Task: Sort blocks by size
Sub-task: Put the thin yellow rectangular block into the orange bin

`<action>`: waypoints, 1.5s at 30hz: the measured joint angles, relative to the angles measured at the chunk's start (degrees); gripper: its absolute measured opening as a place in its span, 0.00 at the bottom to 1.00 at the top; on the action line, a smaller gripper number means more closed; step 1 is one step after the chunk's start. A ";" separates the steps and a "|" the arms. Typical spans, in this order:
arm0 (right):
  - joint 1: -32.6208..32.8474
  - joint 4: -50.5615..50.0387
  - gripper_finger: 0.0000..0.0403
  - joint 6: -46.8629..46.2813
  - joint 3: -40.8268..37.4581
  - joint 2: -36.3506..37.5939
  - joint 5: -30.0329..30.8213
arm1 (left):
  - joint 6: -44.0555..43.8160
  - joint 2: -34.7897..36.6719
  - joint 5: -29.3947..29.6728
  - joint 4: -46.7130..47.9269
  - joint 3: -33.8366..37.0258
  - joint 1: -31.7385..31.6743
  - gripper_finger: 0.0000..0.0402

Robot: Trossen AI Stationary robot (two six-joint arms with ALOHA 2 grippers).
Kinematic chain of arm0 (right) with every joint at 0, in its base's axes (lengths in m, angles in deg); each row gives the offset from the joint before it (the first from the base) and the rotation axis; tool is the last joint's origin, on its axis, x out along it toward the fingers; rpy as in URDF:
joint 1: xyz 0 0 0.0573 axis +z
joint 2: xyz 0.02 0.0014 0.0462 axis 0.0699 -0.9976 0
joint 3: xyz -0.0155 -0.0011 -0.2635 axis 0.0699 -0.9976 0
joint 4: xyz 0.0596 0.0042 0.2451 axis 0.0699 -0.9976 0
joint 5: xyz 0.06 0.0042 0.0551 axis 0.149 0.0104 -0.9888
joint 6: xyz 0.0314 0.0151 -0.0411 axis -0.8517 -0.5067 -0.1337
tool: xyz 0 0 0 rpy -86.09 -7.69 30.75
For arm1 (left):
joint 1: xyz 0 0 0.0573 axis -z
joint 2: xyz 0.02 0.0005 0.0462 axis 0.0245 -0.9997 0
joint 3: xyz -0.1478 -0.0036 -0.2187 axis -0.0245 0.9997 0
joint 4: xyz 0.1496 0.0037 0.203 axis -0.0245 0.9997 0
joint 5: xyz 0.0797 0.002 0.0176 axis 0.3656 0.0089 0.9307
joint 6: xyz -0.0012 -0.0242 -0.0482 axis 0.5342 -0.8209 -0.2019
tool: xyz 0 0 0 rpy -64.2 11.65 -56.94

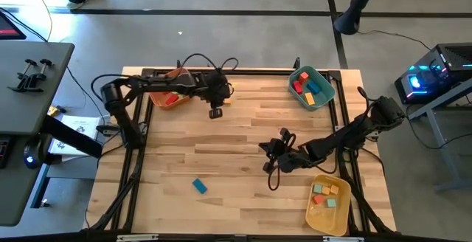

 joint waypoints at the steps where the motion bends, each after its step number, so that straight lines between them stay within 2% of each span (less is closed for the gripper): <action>1: 0.00 0.01 0.03 0.00 0.00 0.00 0.01 | 0.01 0.14 -0.24 -2.07 1.07 -0.57 0.15; 5: 0.00 0.18 0.03 0.99 0.01 0.00 0.02 | 2.28 -1.09 -2.12 -6.11 4.66 -3.70 0.31; 10: -0.58 0.56 0.03 1.01 0.01 0.00 0.03 | 2.10 -3.99 -7.75 -16.48 7.26 -7.18 0.53; 13: -0.76 0.79 0.03 0.85 0.01 0.00 0.03 | 3.85 -6.71 -8.36 -17.28 7.65 -8.44 0.65; 16: -0.74 1.08 0.03 0.85 0.01 0.00 0.03 | 7.19 -8.73 -8.67 -18.13 7.42 -8.94 0.73; 18: -0.74 1.15 0.03 0.85 0.01 0.00 0.03 | 9.25 -9.85 -8.30 -18.19 7.16 -8.75 0.74; 21: -0.74 1.42 0.03 0.83 0.01 0.00 0.03 | 10.19 -9.91 -5.68 -17.91 7.18 -7.87 0.71; 24: -0.74 1.49 0.03 0.84 0.00 0.00 0.03 | 9.15 -9.80 -6.64 -17.05 7.22 -7.66 0.62; 32: -0.74 1.65 0.03 0.87 -0.01 0.00 0.01 | 8.25 -9.85 -5.74 -11.23 5.86 -7.43 0.21; 35: -0.74 1.63 0.03 0.94 0.01 0.00 0.02 | 4.46 -9.82 -6.35 -7.29 4.89 -7.08 0.20; 37: -0.74 1.55 0.03 0.95 0.01 0.00 -0.03 | 1.70 -8.74 -4.44 -4.66 4.76 -6.27 0.20; 41: -0.72 1.35 0.03 1.01 0.01 0.00 -0.05 | -3.25 -4.09 2.25 1.83 5.32 -3.30 0.20; 45: -0.72 0.99 0.03 1.03 0.00 0.00 -0.09 | -7.76 4.68 9.01 8.08 5.20 -0.32 0.20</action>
